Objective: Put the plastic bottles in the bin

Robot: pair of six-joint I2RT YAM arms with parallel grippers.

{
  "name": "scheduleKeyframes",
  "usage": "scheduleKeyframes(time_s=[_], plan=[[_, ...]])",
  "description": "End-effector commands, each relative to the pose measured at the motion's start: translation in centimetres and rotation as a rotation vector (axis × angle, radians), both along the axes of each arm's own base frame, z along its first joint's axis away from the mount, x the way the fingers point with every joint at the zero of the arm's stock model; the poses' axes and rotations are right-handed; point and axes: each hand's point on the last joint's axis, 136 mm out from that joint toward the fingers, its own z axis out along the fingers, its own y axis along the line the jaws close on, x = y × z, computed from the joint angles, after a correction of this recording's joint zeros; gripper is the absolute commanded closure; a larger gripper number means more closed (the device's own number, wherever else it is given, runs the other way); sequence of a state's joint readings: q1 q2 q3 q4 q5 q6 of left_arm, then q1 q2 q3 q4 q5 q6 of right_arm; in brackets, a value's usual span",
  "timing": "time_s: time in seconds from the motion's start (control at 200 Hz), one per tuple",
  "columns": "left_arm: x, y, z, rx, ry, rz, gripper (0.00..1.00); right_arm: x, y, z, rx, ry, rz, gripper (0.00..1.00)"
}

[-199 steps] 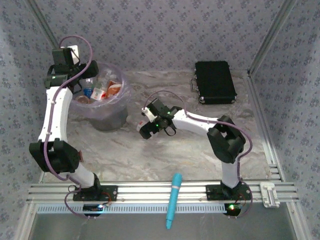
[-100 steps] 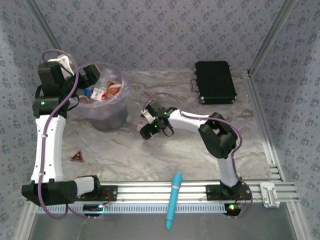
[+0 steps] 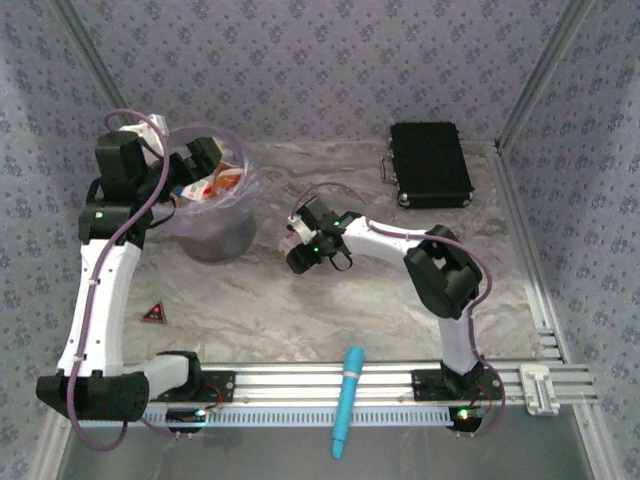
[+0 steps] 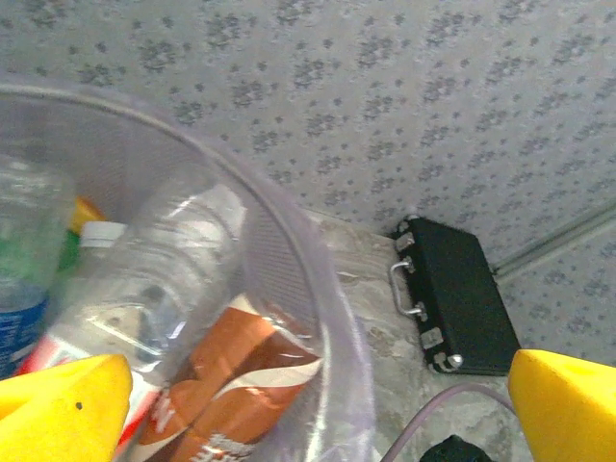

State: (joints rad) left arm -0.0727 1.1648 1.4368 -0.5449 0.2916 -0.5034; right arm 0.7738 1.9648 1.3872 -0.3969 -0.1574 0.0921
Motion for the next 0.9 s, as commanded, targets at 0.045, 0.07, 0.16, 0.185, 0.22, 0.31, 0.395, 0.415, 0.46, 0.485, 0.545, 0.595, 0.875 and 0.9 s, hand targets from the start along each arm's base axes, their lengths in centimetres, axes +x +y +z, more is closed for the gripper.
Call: scheduleKeyframes(time_s=[0.045,0.07,0.16,0.185,0.22,0.31,0.395,0.415,0.46,0.485,0.545,0.595,0.875,0.9], plan=[[-0.2,-1.3,2.0,-0.003,-0.058,-0.033,0.0,0.3,-2.2,4.9,0.045,-0.053,-0.033,0.29],[-0.2,-1.1,2.0,0.006,-0.055,-0.025,0.0,0.3,-2.6,5.3,0.045,-0.057,-0.039,0.29],[-0.3,0.6,2.1,0.057,-0.049,0.043,0.0,0.4,-4.1,6.7,0.049,-0.077,-0.06,0.3],[-0.4,1.2,2.3,0.064,-0.049,0.057,0.0,0.5,-4.5,7.1,0.052,-0.083,-0.068,0.3],[-0.5,2.2,2.7,0.068,-0.051,0.083,0.0,0.5,-5.1,7.6,0.053,-0.089,-0.079,0.31],[-0.6,5.8,3.9,0.065,-0.079,0.178,0.0,0.7,-6.7,8.7,0.059,-0.101,-0.112,0.32],[-0.4,9.6,4.8,0.069,-0.089,0.277,0.0,0.9,-8.1,9.8,0.07,-0.113,-0.14,0.33],[-0.2,10.3,4.8,0.069,-0.084,0.292,0.0,0.9,-8.5,10.1,0.074,-0.117,-0.147,0.33],[0.4,11.9,4.6,0.064,-0.072,0.313,0.0,0.9,-9.1,10.6,0.083,-0.122,-0.16,0.34],[0.8,12.7,4.6,0.058,-0.065,0.324,0.0,0.9,-9.5,11.0,0.091,-0.127,-0.165,0.34],[1.9,14.7,3.8,0.038,-0.039,0.363,0.0,0.9,-10.3,11.7,0.102,-0.135,-0.182,0.34],[2.5,16.7,3.0,0.011,-0.024,0.408,0.0,0.9,-11.0,12.2,0.106,-0.143,-0.198,0.34],[5.8,20.9,-3.9,-0.114,0.09,0.46,0.0,0.3,-13.9,15.9,0.151,-0.187,-0.246,0.35],[6.1,20.8,-4.3,-0.127,0.095,0.45,0.0,0.3,-14.1,16.3,0.16,-0.195,-0.249,0.35]])
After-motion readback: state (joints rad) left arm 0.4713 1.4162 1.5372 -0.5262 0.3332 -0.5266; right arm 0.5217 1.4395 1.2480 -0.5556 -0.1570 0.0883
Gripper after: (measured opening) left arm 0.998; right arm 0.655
